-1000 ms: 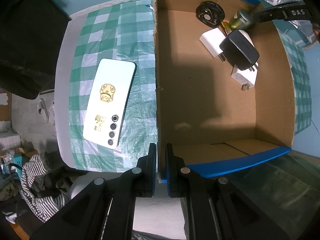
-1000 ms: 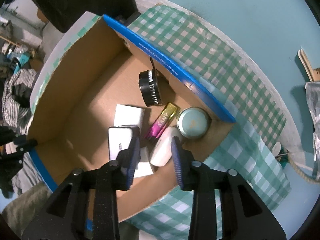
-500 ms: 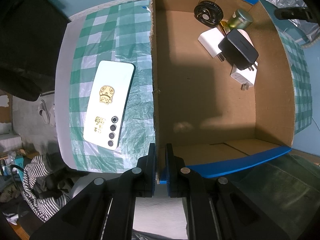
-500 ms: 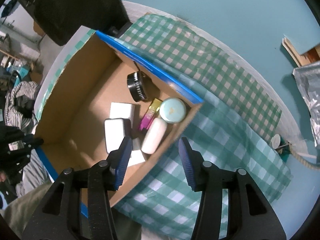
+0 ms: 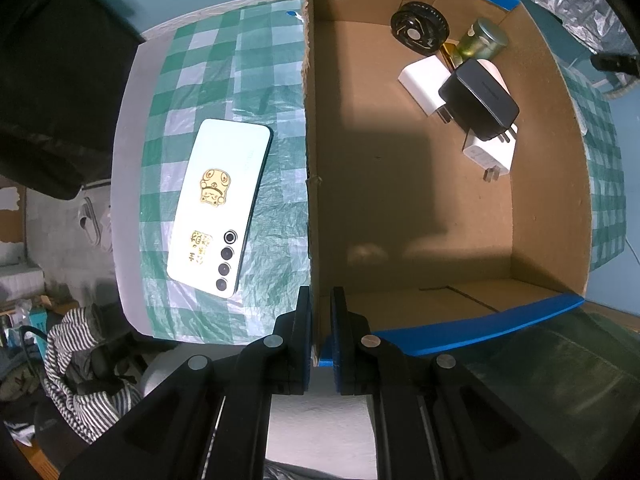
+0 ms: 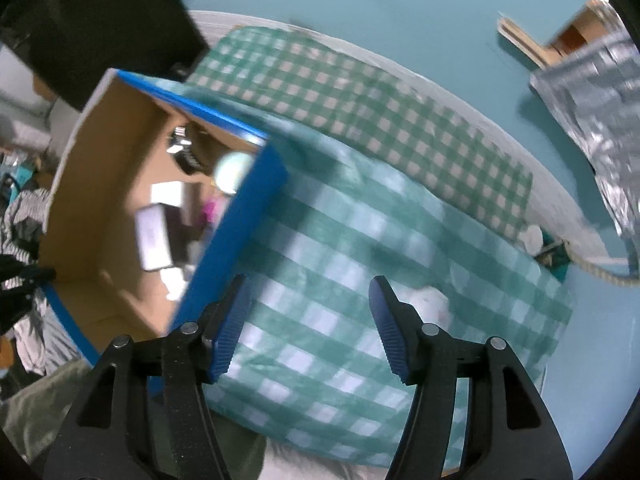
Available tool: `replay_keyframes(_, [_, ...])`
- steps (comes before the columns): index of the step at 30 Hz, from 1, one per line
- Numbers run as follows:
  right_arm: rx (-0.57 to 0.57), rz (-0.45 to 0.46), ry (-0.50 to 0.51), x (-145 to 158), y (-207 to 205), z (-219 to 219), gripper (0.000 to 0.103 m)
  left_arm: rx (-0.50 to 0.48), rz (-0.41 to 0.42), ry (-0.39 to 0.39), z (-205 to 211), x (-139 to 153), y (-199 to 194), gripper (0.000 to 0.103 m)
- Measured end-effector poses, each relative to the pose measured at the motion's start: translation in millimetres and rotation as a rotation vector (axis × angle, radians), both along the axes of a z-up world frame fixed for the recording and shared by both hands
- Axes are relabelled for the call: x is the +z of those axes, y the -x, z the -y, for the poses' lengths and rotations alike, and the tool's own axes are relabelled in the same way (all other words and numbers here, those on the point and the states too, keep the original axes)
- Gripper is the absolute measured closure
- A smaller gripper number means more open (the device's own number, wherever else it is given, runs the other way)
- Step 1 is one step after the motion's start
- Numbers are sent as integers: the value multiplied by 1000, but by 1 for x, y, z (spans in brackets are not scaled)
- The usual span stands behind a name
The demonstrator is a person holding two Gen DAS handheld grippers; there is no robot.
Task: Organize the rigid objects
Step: 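Move the right gripper to the white octagonal PASA pad and grasp it, then carry the PASA pad into the box and release it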
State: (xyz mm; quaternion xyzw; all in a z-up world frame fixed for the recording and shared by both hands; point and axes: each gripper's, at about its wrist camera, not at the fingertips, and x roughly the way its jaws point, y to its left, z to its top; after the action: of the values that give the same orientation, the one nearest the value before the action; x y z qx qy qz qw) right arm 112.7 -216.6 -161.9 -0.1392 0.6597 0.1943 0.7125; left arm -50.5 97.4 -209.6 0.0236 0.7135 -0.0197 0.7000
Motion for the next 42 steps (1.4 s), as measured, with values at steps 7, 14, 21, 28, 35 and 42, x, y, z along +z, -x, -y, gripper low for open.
replay_keyframes(7, [-102,-47,38,-30,-14,58,40,22,0,3,-2,-1,0,95])
replay_keyframes(14, [-191,-92,33,-67,-22,103,39,37,0,-2,-1,-1,1,95])
replay_keyframes(21, [-147,-115,32,-99,-18,116,39,45,-5,-16,1,-2,1,95])
replay_keyframes(28, [-70,-101,56,-123,-11,122,39,60,-7,-34,2,-1,2,95])
replay_keyframes(35, [-46,-68,58,-131,-12,123,41,72,-9,-42,3,-1,2,95])
replay_keyframes(42, [-27,-75,91,-137,-12,115,46,83,-10,-43,2,-2,2,95])
